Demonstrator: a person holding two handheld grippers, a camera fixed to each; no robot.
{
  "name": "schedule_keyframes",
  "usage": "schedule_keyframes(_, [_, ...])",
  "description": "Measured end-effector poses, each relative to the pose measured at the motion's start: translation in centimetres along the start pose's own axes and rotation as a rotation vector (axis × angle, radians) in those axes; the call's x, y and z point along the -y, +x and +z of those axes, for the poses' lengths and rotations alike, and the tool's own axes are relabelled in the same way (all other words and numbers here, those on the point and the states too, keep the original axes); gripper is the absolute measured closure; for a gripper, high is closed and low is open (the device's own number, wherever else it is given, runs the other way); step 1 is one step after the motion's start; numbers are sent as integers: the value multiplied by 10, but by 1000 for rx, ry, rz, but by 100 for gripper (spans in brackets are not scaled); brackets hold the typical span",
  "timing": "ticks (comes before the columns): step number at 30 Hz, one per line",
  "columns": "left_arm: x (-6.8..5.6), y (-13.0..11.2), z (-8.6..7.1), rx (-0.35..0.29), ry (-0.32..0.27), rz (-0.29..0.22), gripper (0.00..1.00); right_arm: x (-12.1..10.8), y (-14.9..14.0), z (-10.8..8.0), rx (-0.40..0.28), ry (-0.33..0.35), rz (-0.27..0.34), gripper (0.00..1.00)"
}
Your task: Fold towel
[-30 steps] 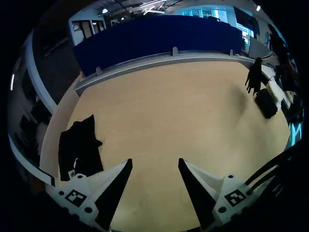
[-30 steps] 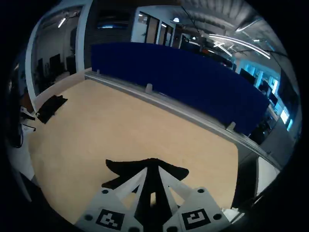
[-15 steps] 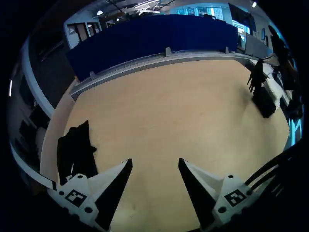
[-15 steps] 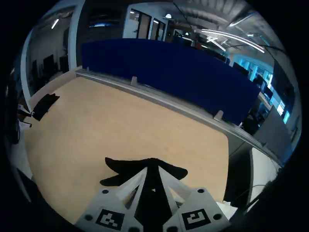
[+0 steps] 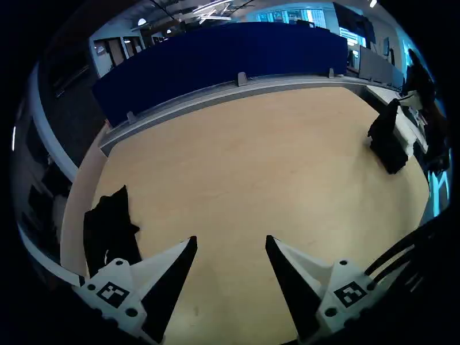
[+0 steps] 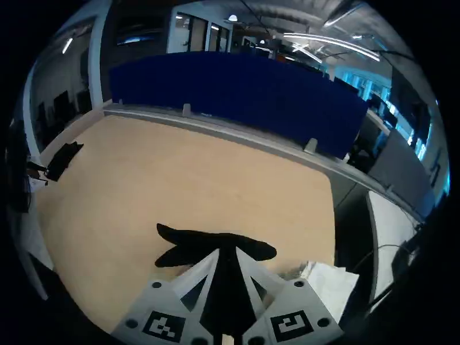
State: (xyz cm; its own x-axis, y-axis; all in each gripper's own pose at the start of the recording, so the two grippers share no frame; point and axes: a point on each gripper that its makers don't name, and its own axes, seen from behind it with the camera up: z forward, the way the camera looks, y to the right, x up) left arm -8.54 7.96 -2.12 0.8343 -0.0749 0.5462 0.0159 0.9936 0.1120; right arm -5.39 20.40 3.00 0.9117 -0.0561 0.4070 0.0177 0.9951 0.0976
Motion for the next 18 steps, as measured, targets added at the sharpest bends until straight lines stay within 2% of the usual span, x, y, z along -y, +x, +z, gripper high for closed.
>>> schedule_keyframes(11, [-7,-1,1,5,-10,17,12,-12,-71,-29,59,-26,89,95])
schedule_keyframes(18, [-12,1,0,3,-13,21,12,-8,-95,-39,67,-23,126,95])
